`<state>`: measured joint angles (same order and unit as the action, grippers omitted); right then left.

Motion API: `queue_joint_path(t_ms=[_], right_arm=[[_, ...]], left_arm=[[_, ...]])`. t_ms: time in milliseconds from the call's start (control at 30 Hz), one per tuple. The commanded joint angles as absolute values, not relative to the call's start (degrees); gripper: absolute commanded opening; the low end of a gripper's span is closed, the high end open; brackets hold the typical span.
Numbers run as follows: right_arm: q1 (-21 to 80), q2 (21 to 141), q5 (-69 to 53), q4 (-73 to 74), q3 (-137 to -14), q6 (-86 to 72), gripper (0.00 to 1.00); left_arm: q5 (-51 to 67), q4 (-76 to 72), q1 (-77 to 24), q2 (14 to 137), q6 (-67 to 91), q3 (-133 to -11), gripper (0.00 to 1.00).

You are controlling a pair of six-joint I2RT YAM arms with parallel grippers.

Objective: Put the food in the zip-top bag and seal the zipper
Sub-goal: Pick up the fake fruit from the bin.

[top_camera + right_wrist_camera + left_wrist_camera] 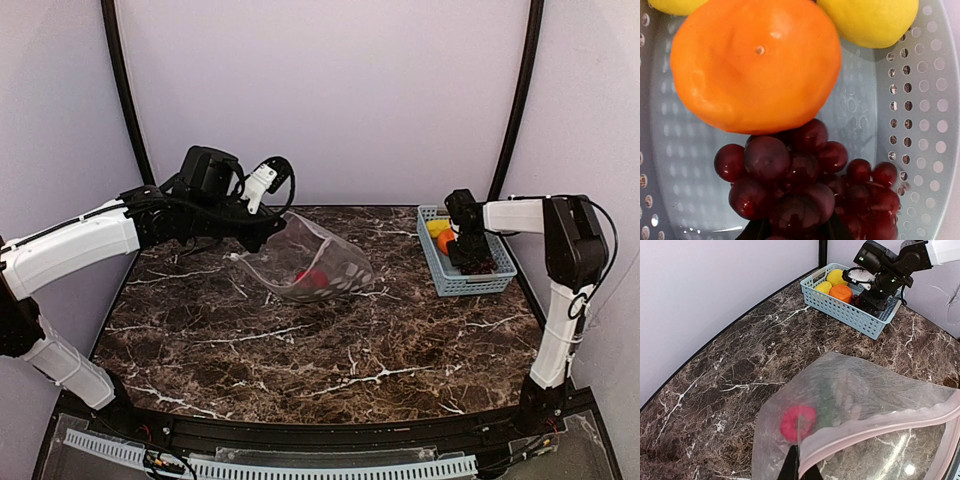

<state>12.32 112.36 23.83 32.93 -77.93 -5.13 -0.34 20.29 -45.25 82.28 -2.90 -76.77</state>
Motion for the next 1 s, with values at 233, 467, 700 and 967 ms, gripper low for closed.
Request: queue_joint_path(t_ms=[233,467,700,967], right_arm=[[12.0,97.2,14.0,32.1,-77.5,-7.8,0.19],[12.1,88.6,4.4,33.0,-76.1,-9.3,0.19],[14.4,78.7,-7.1,34.0,-76.4,-11.3,0.19],[21.2,72.5,-17.4,32.6,-77.5,-15.0,0.20]], left_arm=[[-3.6,28.7,-43.6,81.2,-4.7,-85.0,0.01],[-4.5,36.2,-43.3,84.0,-5.3,-94.4,0.01],[-1.0,39.7,-43.3,86.5,-4.3,-97.4,0.01],[-1.2,40.1,-43.2,89.1,-5.2,-97.5,0.01]])
